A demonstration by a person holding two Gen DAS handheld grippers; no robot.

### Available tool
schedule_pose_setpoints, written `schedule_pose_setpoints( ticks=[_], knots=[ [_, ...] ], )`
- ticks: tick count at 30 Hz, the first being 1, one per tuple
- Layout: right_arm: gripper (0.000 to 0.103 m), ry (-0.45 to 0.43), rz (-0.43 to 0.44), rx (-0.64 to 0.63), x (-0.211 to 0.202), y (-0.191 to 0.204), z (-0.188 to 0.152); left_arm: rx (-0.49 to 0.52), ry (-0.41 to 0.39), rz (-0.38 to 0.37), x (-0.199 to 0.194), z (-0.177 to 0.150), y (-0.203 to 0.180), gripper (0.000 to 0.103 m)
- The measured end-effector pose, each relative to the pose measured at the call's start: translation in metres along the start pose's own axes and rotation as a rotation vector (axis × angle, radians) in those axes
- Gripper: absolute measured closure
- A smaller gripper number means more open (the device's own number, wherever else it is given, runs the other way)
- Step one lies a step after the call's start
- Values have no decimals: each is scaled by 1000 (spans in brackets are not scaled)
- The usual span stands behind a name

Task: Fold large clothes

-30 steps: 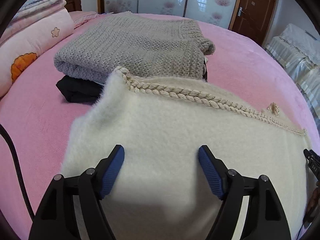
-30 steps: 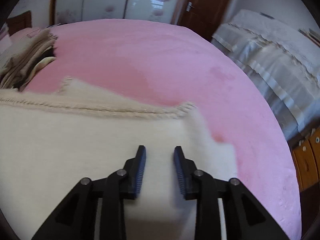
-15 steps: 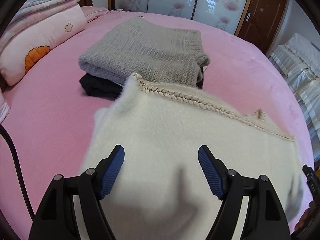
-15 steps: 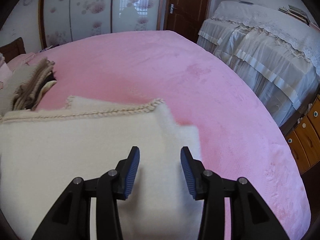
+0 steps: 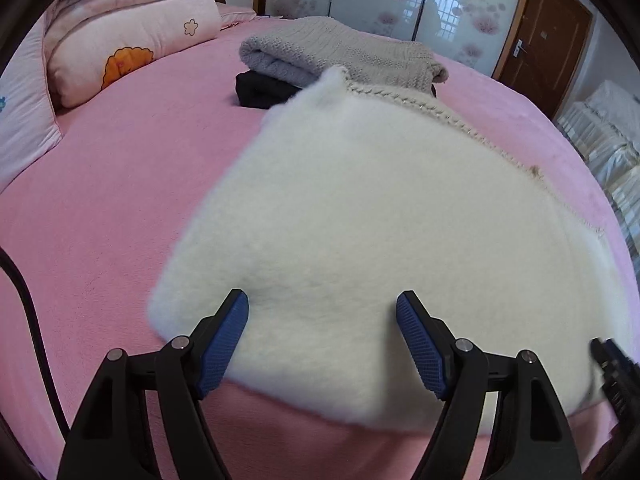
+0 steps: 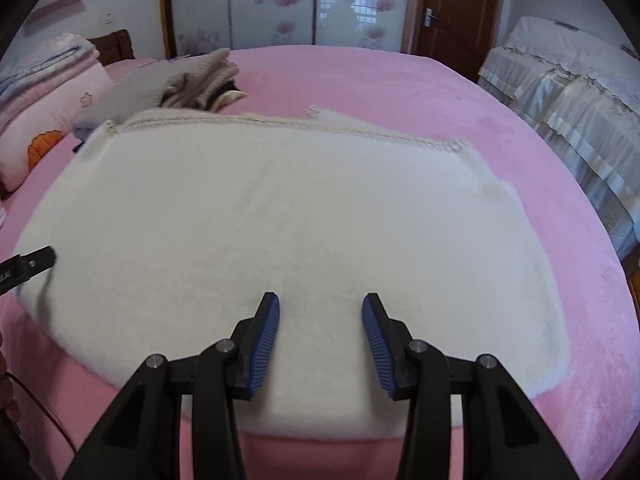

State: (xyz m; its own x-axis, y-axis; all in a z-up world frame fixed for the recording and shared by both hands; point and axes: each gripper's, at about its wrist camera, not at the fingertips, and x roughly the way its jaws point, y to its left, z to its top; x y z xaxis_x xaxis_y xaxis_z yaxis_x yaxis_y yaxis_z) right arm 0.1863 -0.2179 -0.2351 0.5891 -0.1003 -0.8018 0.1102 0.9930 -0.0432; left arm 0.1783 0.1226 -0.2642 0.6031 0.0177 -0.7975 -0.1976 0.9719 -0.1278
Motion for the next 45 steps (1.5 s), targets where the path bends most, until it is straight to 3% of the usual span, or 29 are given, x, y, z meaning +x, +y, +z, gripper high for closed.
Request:
schedule_pose_setpoints(
  ticks=[3, 7, 13, 26, 38, 45],
  knots=[
    [56, 13, -111, 43, 3, -39, -11, 41, -15, -6, -3, -3, 5, 27],
    [52, 41, -93, 120, 5, -72, -19, 76, -9, 14, 0, -3, 1, 27],
    [50, 52, -144, 115, 5, -61, -16, 61, 4, 39, 1, 1, -1, 27],
    [50, 127, -85, 170, -6, -67, -2, 33, 114, 66, -20, 14, -1, 27],
    [50, 101, 12, 60, -83, -13, 29, 8, 118, -23, -114, 29, 8, 27],
    [50, 1, 69, -7, -124, 33, 36, -96, 189, -142, -110, -8, 28, 27]
  ],
)
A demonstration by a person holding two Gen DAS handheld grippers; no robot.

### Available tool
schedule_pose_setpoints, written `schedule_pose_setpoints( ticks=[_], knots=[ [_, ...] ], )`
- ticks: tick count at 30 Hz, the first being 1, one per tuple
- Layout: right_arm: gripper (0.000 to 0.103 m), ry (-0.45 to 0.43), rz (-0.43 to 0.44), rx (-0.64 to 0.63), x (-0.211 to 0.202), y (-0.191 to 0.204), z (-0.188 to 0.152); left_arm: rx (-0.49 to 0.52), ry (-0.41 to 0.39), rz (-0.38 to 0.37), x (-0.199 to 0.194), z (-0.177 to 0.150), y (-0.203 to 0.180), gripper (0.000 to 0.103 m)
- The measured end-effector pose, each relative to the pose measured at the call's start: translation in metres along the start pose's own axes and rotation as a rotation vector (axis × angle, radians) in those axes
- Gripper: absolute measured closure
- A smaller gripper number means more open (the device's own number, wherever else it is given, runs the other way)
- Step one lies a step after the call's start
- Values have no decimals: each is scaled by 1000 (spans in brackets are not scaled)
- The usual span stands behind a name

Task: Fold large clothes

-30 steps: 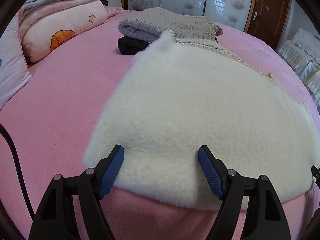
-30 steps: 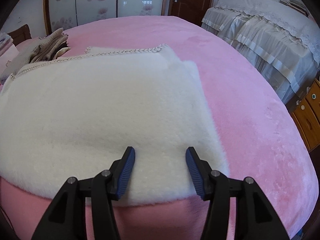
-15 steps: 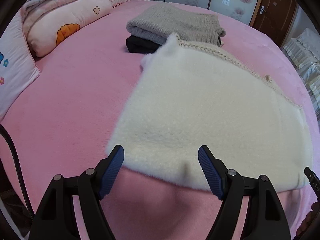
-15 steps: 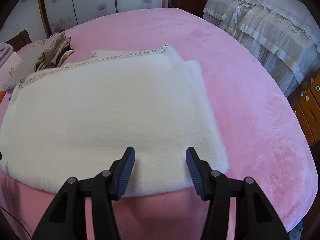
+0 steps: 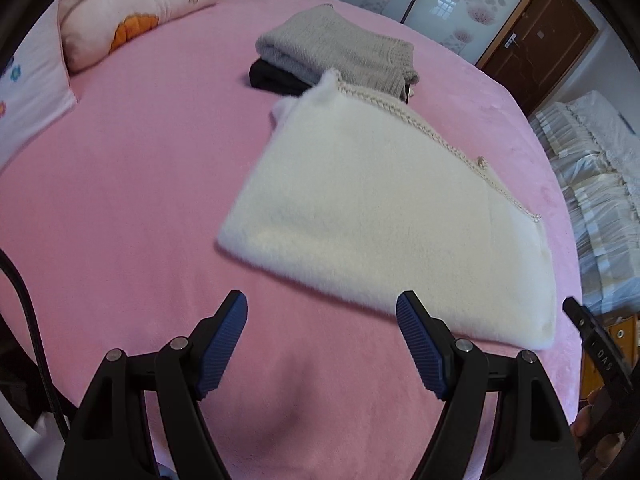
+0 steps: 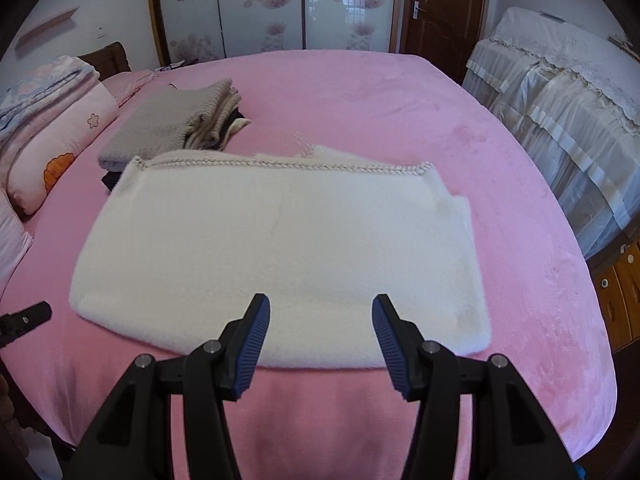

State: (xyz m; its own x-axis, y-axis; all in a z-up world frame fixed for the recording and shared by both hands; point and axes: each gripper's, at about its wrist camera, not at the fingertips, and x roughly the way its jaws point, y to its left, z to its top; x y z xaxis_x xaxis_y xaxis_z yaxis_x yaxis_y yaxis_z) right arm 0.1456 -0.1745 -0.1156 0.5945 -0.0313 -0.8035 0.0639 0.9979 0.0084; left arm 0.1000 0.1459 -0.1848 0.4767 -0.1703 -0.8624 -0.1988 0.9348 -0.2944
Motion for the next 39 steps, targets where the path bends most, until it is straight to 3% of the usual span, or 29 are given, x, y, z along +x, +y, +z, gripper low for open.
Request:
schedule_pose_setpoints(
  ticks=[3, 7, 11, 15, 21, 31, 32, 34, 35, 36, 39],
  knots=[
    [50, -63, 2, -11, -8, 13, -5, -45, 42, -51, 22, -17, 12, 27],
    [50, -97, 37, 16, -6, 21, -14, -171, 68, -173, 56, -36, 38, 27],
    [50, -97, 61, 29, 9, 24, -23, -261, 26, -281, 85, -42, 55, 27],
    [50, -84, 77, 22, 26, 33, -33, -283, -41, -355, 104, -36, 57, 27],
    [50, -90, 92, 11, 41, 40, -42, -286, -119, -434, 130, -16, 48, 27],
    [50, -82, 84, 20, 68, 37, -41, -349, -211, -470, 157, 14, 36, 26],
    [50, -81, 78, 19, 72, 37, -40, -365, -227, -467, 158, 17, 37, 29],
    [60, -82, 56, 1, 79, 40, -36, -393, -242, -461, 158, 20, 37, 48],
    [63, -84, 53, -8, 82, 42, -33, -409, -246, -468, 158, 20, 38, 64],
    [68, -90, 50, -19, 84, 45, -30, -430, -246, -475, 159, 22, 40, 72],
    [79, -118, 46, -50, 92, 55, -18, -446, -254, -465, 151, 21, 41, 80]
  ],
)
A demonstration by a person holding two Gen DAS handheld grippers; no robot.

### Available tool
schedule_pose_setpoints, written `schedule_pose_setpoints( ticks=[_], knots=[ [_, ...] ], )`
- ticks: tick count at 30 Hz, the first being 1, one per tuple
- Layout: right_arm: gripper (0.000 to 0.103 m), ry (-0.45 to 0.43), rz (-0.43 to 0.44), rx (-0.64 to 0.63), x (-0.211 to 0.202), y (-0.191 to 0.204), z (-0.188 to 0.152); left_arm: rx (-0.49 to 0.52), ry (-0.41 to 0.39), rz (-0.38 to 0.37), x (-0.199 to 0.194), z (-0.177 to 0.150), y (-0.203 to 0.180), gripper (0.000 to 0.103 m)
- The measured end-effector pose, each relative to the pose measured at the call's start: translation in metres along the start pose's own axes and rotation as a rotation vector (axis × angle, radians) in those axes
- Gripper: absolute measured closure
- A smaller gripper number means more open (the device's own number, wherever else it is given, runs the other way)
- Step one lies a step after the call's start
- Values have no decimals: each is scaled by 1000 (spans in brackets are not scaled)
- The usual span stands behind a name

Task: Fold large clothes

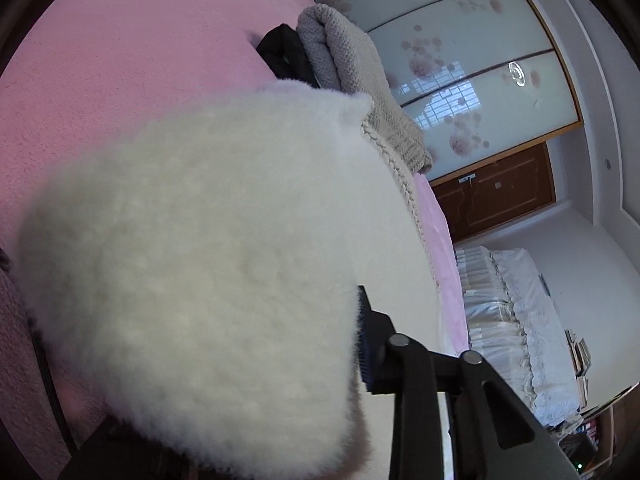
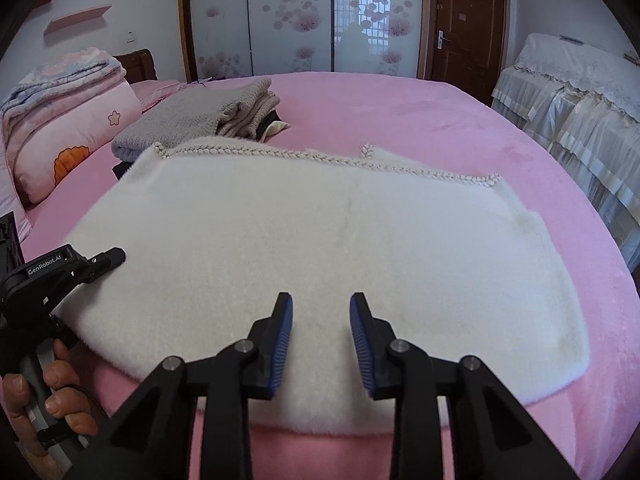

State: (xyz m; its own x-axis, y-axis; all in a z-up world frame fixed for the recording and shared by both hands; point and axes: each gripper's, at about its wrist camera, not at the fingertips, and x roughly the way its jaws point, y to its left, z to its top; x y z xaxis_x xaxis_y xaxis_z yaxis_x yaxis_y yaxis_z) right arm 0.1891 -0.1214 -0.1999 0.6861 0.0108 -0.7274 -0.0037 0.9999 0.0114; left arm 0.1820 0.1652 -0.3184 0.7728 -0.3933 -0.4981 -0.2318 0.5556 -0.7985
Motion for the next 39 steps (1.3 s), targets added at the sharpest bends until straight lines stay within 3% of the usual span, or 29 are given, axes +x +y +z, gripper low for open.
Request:
schedule_pose_setpoints(
  ticks=[4, 6, 9, 13, 17, 21, 25, 27, 29, 32, 35, 39],
  knots=[
    [89, 39, 25, -31, 24, 11, 4, 122, -68, 67, -11, -6, -31, 82],
    [90, 78, 28, -58, 40, 14, -3, 181, -107, 78, -19, -9, -50, 83],
    [90, 66, 44, -51, 44, 10, -13, 317, -170, 88, -29, -23, -89, 83],
    [90, 68, 130, 63, 42, -8, -20, 488, -209, 31, -31, -44, -148, 83],
    [91, 82, 232, 183, 40, -29, -27, 627, -192, -24, -23, -72, -200, 83],
    [98, 85, 307, 326, 25, -67, -36, 720, -160, -72, 0, -101, -242, 83],
    [102, 34, 228, 425, -8, -120, -55, 769, -103, -127, 30, -132, -272, 83],
    [102, 18, 139, 454, -25, -145, -65, 821, -58, -142, 51, -158, -282, 83],
    [102, 22, 60, 482, -36, -169, -77, 877, 13, -120, 75, -186, -286, 83],
    [102, 46, -12, 522, -44, -199, -93, 1030, 151, -16, 116, -237, -282, 83],
    [101, 72, -47, 543, -45, -215, -103, 1186, 102, 26, 118, -266, -273, 82],
    [101, 81, -38, 553, -43, -218, -106, 1171, 117, -2, 112, -262, -272, 82]
  ],
)
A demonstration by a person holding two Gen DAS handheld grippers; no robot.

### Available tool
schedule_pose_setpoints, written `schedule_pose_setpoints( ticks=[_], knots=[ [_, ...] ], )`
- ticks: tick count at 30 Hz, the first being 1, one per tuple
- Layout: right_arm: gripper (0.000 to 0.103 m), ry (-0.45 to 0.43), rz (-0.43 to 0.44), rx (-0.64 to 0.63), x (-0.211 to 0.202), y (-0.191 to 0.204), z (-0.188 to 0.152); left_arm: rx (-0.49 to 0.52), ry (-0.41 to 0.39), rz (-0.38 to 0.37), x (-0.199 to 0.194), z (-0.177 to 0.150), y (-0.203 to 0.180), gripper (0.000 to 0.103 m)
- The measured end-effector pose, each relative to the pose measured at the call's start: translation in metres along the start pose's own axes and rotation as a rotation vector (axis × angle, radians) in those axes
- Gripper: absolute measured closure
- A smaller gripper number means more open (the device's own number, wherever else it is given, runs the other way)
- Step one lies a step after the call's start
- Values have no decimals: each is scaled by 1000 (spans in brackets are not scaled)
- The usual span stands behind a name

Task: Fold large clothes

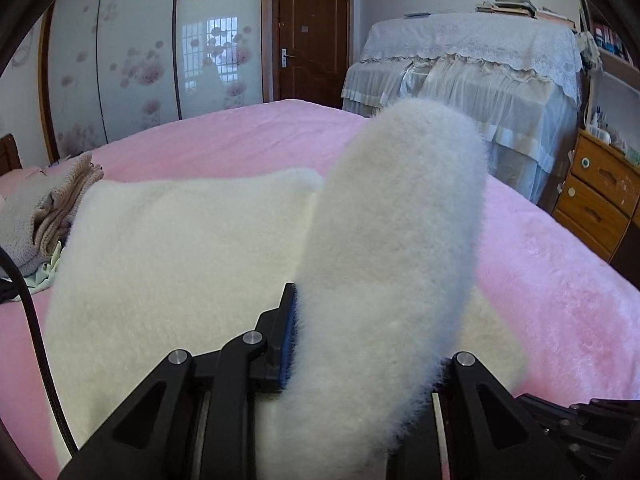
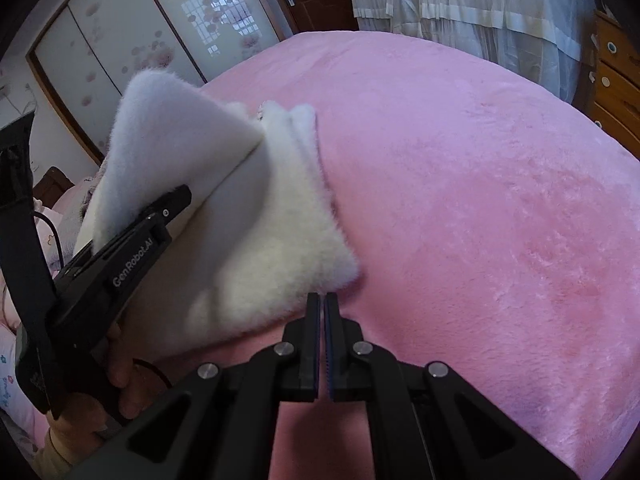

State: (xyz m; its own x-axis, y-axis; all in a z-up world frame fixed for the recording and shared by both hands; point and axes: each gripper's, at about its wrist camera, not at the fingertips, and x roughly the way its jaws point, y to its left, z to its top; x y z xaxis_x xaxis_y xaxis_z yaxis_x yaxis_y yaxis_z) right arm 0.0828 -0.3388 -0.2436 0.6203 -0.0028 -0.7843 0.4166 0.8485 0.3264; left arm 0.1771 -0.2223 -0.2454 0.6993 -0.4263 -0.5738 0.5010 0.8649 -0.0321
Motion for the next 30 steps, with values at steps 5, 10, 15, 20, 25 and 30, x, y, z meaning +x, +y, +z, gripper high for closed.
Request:
schedule_pose_setpoints(
  ticks=[5, 10, 15, 20, 25, 30],
  knots=[
    [101, -39, 11, 6, -11, -1, 3, -5, -81, -98, -27, 1, -1, 82],
    [101, -35, -27, 6, -11, -8, 6, 128, -41, -118, -8, -13, -35, 82],
    [101, -26, -41, -4, -18, -12, 10, 148, 9, -148, -7, -6, -36, 70],
    [93, -40, -1, -57, -40, -2, 31, 155, 140, -188, -23, 10, -33, 53],
    [44, -119, 41, -129, -72, 19, 55, 94, 209, -274, -67, 25, -16, 42],
    [44, -87, 93, -180, -64, 32, 83, -30, 205, -187, -93, 42, 37, 29]
  ],
)
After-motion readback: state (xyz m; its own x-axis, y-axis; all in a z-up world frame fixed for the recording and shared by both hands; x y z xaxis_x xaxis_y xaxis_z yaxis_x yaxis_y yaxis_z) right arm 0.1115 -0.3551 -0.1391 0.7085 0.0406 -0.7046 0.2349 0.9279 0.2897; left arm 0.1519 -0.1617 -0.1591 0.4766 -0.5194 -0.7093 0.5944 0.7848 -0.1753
